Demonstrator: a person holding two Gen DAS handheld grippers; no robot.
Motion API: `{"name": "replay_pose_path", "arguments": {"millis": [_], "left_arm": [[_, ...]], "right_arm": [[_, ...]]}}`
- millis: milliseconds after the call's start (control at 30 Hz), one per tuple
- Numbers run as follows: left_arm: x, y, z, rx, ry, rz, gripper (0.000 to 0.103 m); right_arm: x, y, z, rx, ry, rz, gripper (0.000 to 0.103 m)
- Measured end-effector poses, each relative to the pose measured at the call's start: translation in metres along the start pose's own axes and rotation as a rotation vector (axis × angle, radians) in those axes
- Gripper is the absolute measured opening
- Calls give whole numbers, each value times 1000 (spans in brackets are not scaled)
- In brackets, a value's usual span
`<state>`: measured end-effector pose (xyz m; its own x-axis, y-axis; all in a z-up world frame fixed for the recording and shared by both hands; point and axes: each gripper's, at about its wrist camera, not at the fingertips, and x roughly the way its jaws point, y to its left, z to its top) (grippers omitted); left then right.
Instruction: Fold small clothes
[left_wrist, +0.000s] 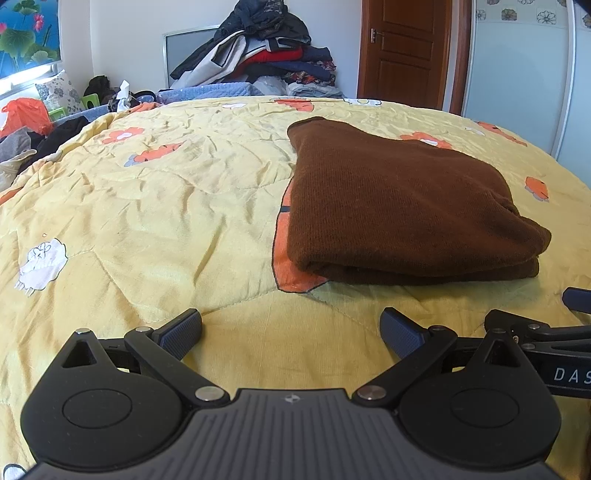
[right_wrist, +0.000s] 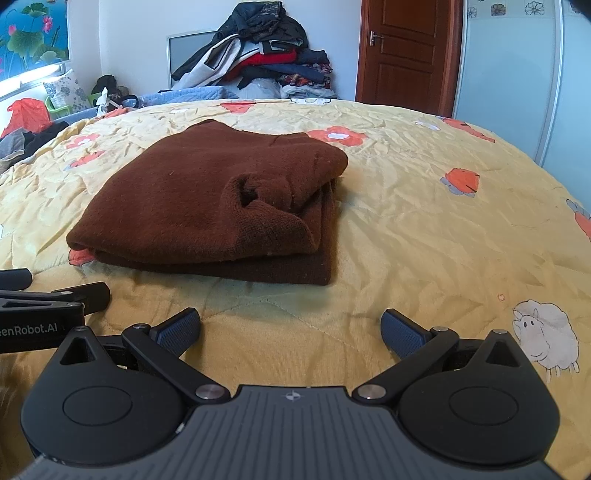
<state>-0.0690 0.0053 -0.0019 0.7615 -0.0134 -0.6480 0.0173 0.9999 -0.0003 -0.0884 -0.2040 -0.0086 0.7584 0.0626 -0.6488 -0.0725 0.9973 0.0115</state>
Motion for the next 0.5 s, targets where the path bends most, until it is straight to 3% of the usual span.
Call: {"name": "replay_pose_path", "arguments": {"millis": [500], "left_arm": [[-1,4,6,-6,37,-17,103]], "right_arm": [[0,0,1,0,7,-1,103]]}}
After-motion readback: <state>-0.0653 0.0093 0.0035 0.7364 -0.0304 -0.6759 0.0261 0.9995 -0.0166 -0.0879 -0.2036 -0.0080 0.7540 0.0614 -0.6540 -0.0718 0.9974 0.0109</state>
